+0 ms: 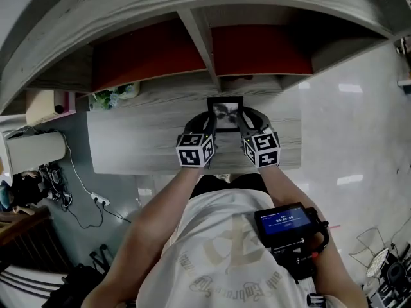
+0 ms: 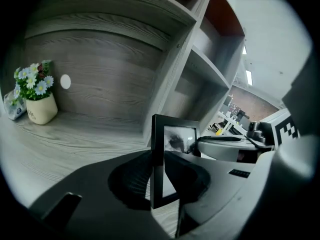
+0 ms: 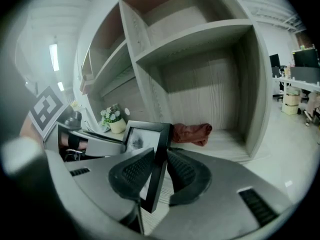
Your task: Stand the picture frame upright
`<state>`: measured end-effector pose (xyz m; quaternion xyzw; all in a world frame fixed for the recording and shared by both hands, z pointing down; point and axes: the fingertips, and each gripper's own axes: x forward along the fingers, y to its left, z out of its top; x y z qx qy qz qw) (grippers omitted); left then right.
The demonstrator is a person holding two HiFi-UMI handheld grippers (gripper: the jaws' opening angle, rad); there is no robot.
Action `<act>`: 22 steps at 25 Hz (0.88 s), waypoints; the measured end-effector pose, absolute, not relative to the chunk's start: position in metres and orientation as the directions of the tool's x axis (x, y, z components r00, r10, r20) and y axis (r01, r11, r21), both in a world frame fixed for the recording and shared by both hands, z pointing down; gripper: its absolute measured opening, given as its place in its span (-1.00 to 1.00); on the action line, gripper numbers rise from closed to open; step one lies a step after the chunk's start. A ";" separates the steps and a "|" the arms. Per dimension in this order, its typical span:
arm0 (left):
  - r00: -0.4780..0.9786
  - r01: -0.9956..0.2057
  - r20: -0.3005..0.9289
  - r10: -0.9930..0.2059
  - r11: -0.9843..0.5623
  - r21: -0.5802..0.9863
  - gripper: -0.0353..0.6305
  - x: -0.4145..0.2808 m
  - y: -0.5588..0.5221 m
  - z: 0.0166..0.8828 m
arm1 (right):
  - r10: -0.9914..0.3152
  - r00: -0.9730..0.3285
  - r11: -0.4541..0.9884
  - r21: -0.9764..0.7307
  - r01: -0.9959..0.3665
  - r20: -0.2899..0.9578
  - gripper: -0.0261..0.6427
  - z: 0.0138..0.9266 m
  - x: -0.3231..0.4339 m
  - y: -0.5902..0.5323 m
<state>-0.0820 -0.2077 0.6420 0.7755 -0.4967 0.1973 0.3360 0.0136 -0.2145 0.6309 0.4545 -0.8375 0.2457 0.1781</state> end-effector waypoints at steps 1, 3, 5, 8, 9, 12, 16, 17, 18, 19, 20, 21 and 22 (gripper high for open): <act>0.425 -0.905 0.635 -0.645 -0.279 0.322 -0.66 -0.083 -0.211 0.640 | -0.676 -0.525 0.469 -0.247 -0.848 0.518 -0.66 0.630 0.013 -0.219; 0.416 -0.908 0.629 -0.657 -0.272 0.317 -0.66 -0.085 -0.217 0.637 | -0.678 -0.529 0.478 -0.241 -0.845 0.511 -0.66 0.627 0.011 -0.227; 0.408 -0.912 0.624 -0.667 -0.265 0.313 -0.66 -0.087 -0.222 0.636 | -0.678 -0.536 0.490 -0.234 -0.840 0.502 -0.66 0.623 0.009 -0.235; 0.395 -0.917 0.617 -0.680 -0.256 0.305 -0.66 -0.090 -0.229 0.635 | -0.674 -0.550 0.511 -0.227 -0.829 0.492 -0.67 0.618 0.004 -0.243; 0.390 -0.920 0.616 -0.684 -0.252 0.302 -0.66 -0.092 -0.231 0.635 | -0.671 -0.556 0.518 -0.226 -0.825 0.491 -0.67 0.618 0.002 -0.244; 0.378 -0.924 0.613 -0.694 -0.242 0.296 -0.66 -0.097 -0.239 0.635 | -0.664 -0.565 0.528 -0.228 -0.818 0.490 -0.67 0.618 -0.002 -0.249; 0.373 -0.926 0.607 -0.701 -0.241 0.291 -0.66 -0.099 -0.247 0.631 | -0.662 -0.569 0.530 -0.233 -0.815 0.488 -0.67 0.617 -0.004 -0.256; 0.372 -0.926 0.607 -0.702 -0.240 0.290 -0.66 -0.100 -0.248 0.632 | -0.661 -0.572 0.532 -0.233 -0.814 0.487 -0.67 0.617 -0.005 -0.257; 0.371 -0.927 0.608 -0.702 -0.239 0.290 -0.66 -0.101 -0.250 0.632 | -0.660 -0.574 0.534 -0.233 -0.812 0.485 -0.66 0.616 -0.006 -0.259; 0.369 -0.927 0.608 -0.703 -0.237 0.289 -0.66 -0.101 -0.251 0.632 | -0.661 -0.575 0.536 -0.233 -0.812 0.483 -0.67 0.616 -0.006 -0.261; 0.368 -0.928 0.608 -0.704 -0.236 0.289 -0.66 -0.101 -0.252 0.632 | -0.661 -0.575 0.536 -0.233 -0.811 0.481 -0.67 0.615 -0.007 -0.262; 0.367 -0.928 0.607 -0.705 -0.234 0.289 -0.66 -0.102 -0.252 0.633 | -0.661 -0.576 0.537 -0.233 -0.811 0.480 -0.67 0.615 -0.007 -0.263; 0.366 -0.929 0.607 -0.705 -0.233 0.289 -0.66 -0.102 -0.253 0.633 | -0.661 -0.577 0.538 -0.233 -0.810 0.480 -0.67 0.615 -0.007 -0.264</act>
